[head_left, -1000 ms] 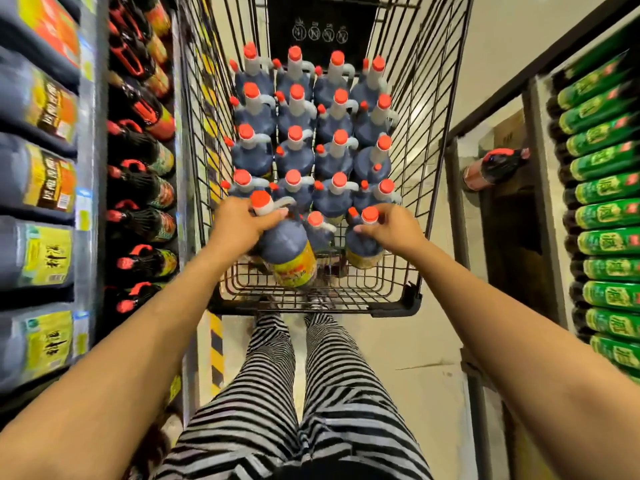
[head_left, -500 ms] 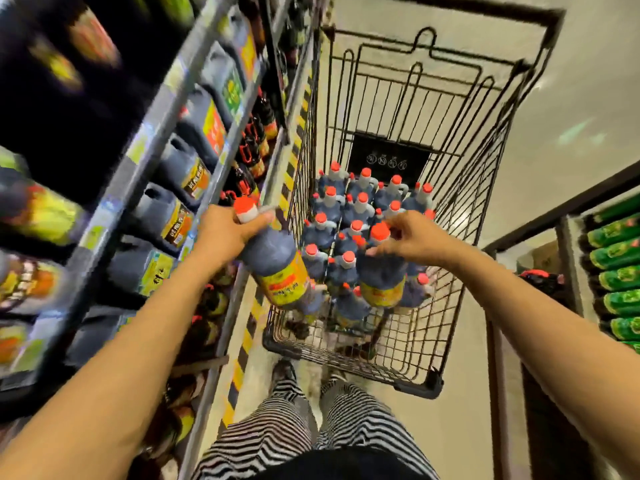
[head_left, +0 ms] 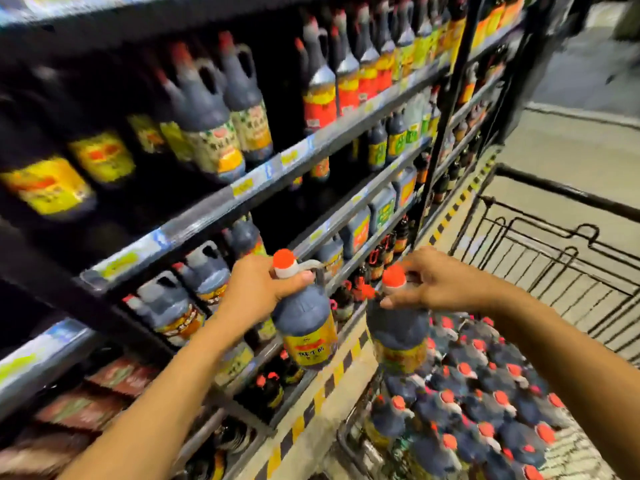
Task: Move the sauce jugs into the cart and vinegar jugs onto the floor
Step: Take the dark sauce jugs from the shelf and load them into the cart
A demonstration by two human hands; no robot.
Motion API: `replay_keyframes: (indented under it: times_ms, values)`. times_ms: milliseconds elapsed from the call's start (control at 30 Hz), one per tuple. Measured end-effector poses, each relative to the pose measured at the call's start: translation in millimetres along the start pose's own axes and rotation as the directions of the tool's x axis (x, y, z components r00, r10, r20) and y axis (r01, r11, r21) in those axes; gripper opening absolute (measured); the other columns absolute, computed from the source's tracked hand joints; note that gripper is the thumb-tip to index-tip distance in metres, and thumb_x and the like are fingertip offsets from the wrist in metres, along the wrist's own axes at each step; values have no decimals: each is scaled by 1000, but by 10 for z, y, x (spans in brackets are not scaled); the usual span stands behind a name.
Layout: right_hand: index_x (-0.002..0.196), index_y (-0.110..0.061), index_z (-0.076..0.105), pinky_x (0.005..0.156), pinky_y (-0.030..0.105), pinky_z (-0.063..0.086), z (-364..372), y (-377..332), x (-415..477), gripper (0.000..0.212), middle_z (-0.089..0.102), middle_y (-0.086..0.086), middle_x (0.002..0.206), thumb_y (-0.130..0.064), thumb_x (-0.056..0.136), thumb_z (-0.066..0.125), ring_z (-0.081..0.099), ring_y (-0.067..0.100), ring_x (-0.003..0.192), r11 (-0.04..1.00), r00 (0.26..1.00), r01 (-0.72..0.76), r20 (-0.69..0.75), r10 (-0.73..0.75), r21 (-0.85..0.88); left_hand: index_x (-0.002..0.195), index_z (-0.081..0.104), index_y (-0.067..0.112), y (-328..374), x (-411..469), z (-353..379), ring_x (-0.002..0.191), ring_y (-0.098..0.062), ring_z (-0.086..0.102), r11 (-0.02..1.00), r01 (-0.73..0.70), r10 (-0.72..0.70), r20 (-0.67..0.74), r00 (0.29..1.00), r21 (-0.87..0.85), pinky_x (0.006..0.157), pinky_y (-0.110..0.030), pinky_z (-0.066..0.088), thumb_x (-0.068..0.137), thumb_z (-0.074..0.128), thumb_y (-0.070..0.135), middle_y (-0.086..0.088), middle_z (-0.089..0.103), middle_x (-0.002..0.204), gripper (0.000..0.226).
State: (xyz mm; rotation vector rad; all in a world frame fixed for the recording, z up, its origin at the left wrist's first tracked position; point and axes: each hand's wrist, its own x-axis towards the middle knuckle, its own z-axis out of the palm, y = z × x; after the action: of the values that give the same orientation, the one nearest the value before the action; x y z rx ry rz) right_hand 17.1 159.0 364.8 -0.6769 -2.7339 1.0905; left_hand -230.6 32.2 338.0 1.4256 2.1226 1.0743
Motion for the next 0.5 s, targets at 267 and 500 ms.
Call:
replay_keyframes:
  times_ms: [267, 500]
  values:
    - [66, -8, 53, 51, 34, 31, -114, -686, 634, 34, 41, 1, 57, -30, 80, 74, 37, 7, 53, 977, 974, 209, 84, -212, 46, 47, 49, 11, 193, -376, -919, 43, -4, 32, 997, 5, 16, -252, 968, 82, 42, -21, 23, 66, 78, 46, 6, 35, 41, 49]
    - [72, -12, 60, 57, 34, 39, -140, -1231, 988, 27, 54, 9, 66, -34, 81, 72, 46, 12, 60, 937, 934, 349, 74, -351, 32, 45, 46, 14, 310, -590, -1526, 44, -4, 33, 993, -76, 109, -421, 901, 93, 42, -19, 24, 74, 78, 35, 8, 38, 41, 48]
